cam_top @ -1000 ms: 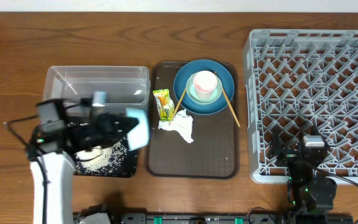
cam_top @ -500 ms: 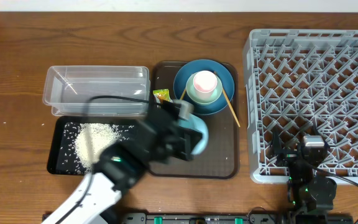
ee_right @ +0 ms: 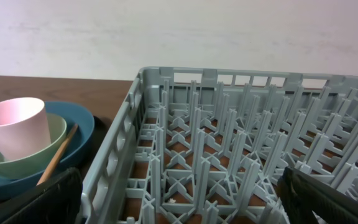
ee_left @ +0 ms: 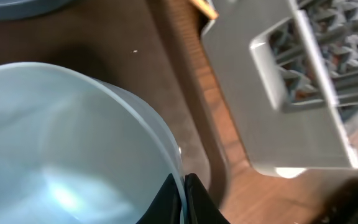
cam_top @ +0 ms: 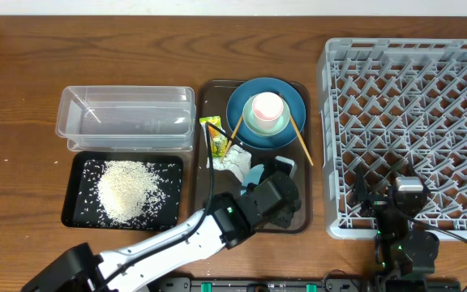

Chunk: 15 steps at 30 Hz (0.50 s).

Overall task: Sort waste into correct bins and load items into the dishwasher rack
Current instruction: 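Carry the empty bowl right and set it on the brown tray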

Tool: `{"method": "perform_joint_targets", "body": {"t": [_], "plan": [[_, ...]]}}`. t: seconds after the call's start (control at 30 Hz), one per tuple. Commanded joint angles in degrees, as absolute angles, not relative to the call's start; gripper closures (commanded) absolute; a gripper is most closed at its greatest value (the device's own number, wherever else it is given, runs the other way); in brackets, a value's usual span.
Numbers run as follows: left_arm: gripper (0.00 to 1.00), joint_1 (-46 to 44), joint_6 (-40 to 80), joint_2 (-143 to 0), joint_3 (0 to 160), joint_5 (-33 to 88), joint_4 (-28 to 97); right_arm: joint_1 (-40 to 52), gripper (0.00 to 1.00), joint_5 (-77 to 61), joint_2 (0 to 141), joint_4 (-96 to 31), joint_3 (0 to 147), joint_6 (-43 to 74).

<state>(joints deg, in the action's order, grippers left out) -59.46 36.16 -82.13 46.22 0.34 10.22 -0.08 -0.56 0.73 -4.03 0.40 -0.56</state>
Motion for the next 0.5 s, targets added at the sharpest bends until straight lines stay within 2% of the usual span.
{"method": "perform_joint_targets", "body": {"t": [0.0,0.33,0.47], "plan": [[0.94,-59.6,35.7,-82.1,46.7,-2.0,9.9,0.8,0.01,-0.4,0.6,-4.3,0.3,0.2],[0.92,-62.2,35.9,-82.1,46.7,0.6,10.2,0.8,0.01,-0.4,0.6,-4.3,0.3,0.2],[0.73,-62.9,35.9,-82.1,46.7,0.6,10.3,0.8,0.01,-0.4,0.6,-4.3,0.3,0.2]]}}
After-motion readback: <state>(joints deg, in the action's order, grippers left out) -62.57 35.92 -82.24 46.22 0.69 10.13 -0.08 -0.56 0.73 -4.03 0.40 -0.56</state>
